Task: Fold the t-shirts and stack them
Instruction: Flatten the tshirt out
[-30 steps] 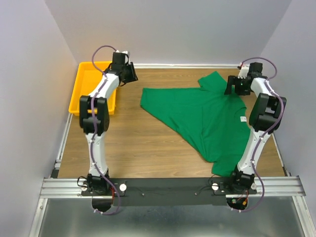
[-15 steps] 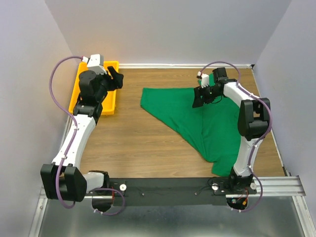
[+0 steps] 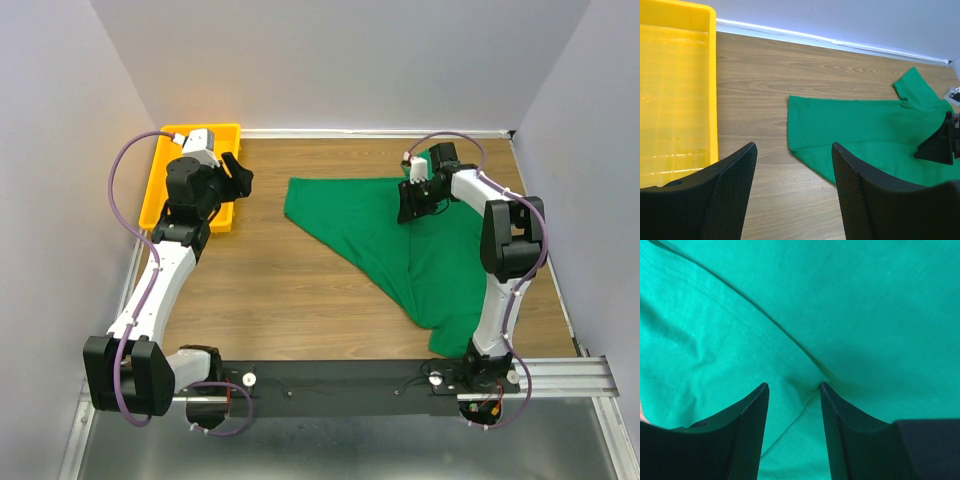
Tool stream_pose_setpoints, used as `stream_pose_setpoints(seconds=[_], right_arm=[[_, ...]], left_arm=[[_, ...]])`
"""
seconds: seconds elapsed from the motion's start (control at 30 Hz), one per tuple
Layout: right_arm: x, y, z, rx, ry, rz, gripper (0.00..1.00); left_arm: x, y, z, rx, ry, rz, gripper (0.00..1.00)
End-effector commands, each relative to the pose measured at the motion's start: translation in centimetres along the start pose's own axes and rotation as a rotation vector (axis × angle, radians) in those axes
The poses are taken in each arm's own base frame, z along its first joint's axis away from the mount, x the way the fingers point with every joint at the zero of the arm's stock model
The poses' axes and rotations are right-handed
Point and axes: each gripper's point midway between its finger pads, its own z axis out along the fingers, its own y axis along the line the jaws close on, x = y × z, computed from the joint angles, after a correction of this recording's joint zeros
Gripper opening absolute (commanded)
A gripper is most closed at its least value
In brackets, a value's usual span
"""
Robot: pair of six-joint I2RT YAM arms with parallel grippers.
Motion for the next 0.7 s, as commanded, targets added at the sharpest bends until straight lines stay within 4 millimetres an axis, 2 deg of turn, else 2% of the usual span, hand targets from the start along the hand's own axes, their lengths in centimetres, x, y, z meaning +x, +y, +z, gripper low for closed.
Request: stream_pose_setpoints(seconds=[0.0,0.13,0.17,0.4,0.53,0.67], right_arm=[[1.5,-0.1,0.9,0.031,0.043,0.019,0.52],[1.6,-0.1,1.1,0.031,0.045,0.023,0.41],[1.5,0.0,1.1,0.03,0.042,0.019,0.34],[0.7,0.9,0.6,0.014,0.022,-0.011,0.01],[-0.2,3.1,-0.3,-0.041,-0.013,-0.064,0.01],[-1.4,8.4,-1.6,-0.187,-0.056,-0.184,0.01]], left_arm=[[-1.4,-0.6,-0.3,0.028,-0.035,0.004,0.69],[-1.8,-0.9,-0.2,0.036,-0.039,0.011,0.69],[-2.0,-0.9,-0.2,0.038,-0.04,0.011,0.69],[-2.0,-1.1,-0.1,0.047,-0.038,0.007,0.69],[-2.1,-1.1,-0.2,0.048,-0.041,0.01,0.69],[-2.3,-1.2,-0.4,0.048,-0.047,0.013,0.69]])
